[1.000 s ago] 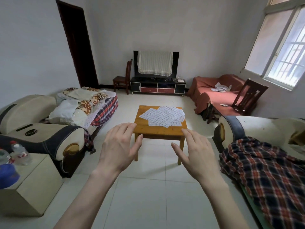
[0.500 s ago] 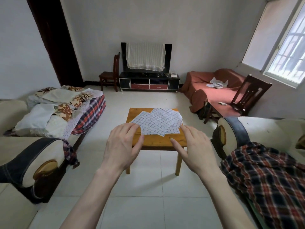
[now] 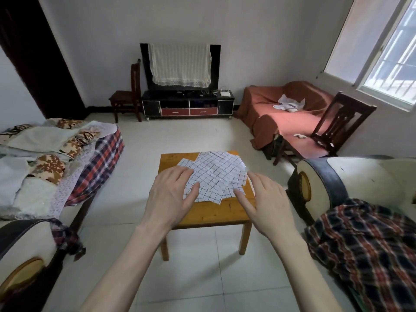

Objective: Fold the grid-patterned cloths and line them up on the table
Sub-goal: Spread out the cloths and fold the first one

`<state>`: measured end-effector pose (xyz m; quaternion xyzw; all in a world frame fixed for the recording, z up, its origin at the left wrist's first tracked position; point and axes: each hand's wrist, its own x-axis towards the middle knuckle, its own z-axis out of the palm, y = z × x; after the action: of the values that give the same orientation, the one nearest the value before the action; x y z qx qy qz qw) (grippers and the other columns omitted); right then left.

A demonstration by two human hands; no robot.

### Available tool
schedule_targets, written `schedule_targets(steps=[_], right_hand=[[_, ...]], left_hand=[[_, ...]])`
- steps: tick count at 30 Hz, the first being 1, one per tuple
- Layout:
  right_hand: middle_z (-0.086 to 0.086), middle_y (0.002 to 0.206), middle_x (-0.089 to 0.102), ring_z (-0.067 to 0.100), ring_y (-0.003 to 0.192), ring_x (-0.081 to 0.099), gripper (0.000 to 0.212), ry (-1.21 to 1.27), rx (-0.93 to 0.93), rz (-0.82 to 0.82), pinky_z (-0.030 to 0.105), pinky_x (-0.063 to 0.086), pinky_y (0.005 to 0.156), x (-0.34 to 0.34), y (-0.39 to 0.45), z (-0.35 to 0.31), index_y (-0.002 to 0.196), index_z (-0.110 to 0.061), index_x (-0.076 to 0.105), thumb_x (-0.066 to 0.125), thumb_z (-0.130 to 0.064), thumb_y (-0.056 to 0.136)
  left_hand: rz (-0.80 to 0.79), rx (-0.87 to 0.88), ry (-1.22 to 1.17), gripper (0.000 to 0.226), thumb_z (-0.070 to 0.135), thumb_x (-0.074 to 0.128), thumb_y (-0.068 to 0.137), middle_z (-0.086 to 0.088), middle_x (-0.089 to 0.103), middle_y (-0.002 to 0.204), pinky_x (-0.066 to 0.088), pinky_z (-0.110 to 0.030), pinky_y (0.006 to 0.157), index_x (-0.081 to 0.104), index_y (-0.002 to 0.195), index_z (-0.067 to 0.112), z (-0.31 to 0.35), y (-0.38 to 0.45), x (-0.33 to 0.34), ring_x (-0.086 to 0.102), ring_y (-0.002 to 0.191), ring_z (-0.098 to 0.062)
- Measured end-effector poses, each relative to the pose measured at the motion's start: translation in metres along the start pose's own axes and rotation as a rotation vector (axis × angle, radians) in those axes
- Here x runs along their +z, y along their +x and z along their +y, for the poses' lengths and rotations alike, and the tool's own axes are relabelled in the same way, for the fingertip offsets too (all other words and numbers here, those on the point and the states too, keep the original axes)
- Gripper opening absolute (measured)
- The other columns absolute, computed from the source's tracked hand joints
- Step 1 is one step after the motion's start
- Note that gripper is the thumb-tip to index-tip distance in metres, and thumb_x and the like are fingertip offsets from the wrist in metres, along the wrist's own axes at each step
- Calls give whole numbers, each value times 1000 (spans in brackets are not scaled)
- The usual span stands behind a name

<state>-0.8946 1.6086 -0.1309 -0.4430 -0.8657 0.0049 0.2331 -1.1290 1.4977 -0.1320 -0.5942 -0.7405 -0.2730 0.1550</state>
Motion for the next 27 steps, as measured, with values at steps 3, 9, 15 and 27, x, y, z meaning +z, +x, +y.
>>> schedule_targets(steps=[3,9,15,27], right_hand=[[-2,142,62,21,134,54,65,1,16,-10,39,41,111,26,39,10,146,-19,55,42,-67,103],[-2,145,61,21,135,55,67,31,48,-49,41,40,114,90,124,41,147,-20,55,40,-68,103],[-1,156,52,21,145,46,72,57,61,-156,43,32,122,149,218,77,154,-21,46,36,-69,102],[0,158,49,22,147,45,72,84,103,-271,45,30,125,263,335,112,157,-20,42,39,-68,103]], left_hand=[[-49,-5,6,51,48,45,103,-4,69,132,45,-39,109,68,132,13,-17,38,38,61,125,-23],[-137,-42,53,56,53,37,104,-3,68,136,46,-44,111,67,134,16,-48,112,121,61,128,-23],[-154,-90,-8,57,52,36,104,-4,67,138,46,-46,111,66,135,15,-72,192,192,60,128,-24],[-227,-140,-89,55,49,40,106,-7,66,139,52,-48,108,64,136,11,-144,279,322,57,133,-24]])
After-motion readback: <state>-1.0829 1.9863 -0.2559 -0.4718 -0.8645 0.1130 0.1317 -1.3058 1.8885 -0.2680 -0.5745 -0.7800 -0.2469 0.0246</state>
